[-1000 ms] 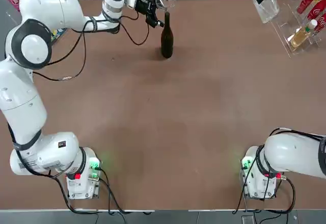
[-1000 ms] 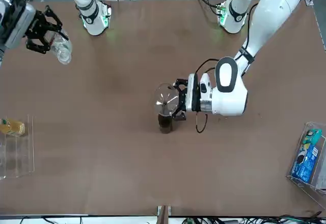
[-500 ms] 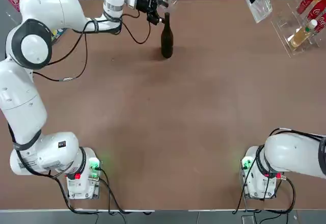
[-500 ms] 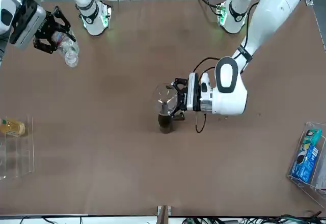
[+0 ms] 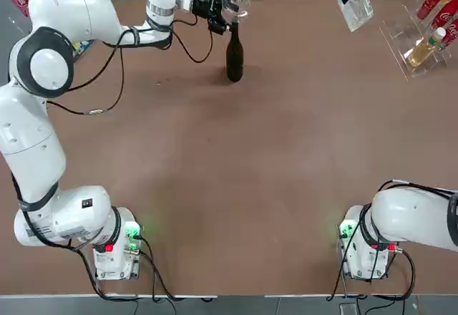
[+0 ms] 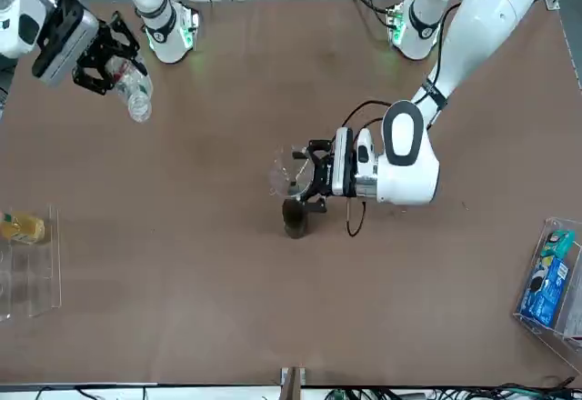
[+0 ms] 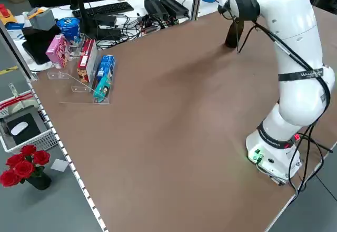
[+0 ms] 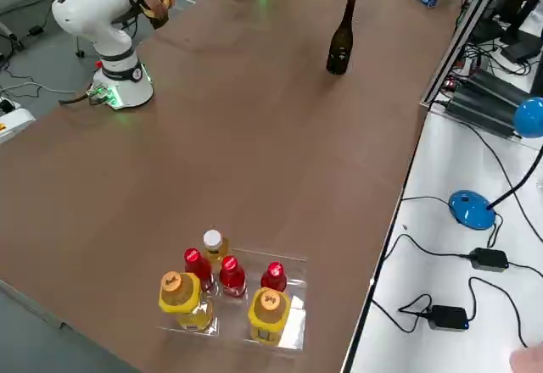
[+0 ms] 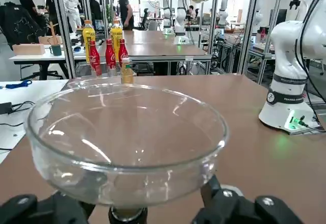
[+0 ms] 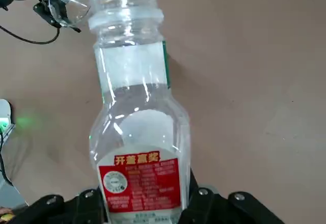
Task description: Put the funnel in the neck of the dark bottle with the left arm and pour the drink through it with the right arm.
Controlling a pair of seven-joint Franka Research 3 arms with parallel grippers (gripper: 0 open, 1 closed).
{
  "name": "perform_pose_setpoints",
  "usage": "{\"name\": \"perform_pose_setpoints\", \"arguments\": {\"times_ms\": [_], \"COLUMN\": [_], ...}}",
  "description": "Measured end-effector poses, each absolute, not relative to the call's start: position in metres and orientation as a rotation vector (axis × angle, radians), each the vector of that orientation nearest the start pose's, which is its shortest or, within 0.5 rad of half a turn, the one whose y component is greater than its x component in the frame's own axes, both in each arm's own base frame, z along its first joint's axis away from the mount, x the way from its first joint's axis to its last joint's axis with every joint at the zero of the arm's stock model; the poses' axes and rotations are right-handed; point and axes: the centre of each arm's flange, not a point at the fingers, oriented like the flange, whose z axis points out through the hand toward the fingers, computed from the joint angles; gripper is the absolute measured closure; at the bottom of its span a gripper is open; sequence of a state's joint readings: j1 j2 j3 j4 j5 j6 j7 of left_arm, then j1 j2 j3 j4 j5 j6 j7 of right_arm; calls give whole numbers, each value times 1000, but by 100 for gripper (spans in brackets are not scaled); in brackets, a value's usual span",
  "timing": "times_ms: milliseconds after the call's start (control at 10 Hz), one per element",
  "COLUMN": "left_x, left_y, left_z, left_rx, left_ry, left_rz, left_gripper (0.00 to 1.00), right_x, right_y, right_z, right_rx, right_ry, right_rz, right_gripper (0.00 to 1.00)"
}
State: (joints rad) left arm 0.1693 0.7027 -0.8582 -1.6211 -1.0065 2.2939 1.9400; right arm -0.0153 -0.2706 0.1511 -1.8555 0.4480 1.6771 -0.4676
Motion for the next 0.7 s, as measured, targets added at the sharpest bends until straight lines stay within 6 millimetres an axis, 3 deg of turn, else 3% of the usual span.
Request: {"name": "perform_pose_setpoints", "arguments": {"times_ms": [300,700], "left_x": [597,603], "left_y": [-375,-370], "left_z": [359,356], "left_rx": [1281,1295], "left_ry": [-1507,-1497], "left_rz": [931,940], "left_gripper": [25,49], "right_x": [463,447], "right_y": [154,218], "right_z": [645,639], "right_rx": [-2676,-2753], "right_ry": [-733,-701], "right_rz": [-228,-237], "right_gripper": [47,47]}}
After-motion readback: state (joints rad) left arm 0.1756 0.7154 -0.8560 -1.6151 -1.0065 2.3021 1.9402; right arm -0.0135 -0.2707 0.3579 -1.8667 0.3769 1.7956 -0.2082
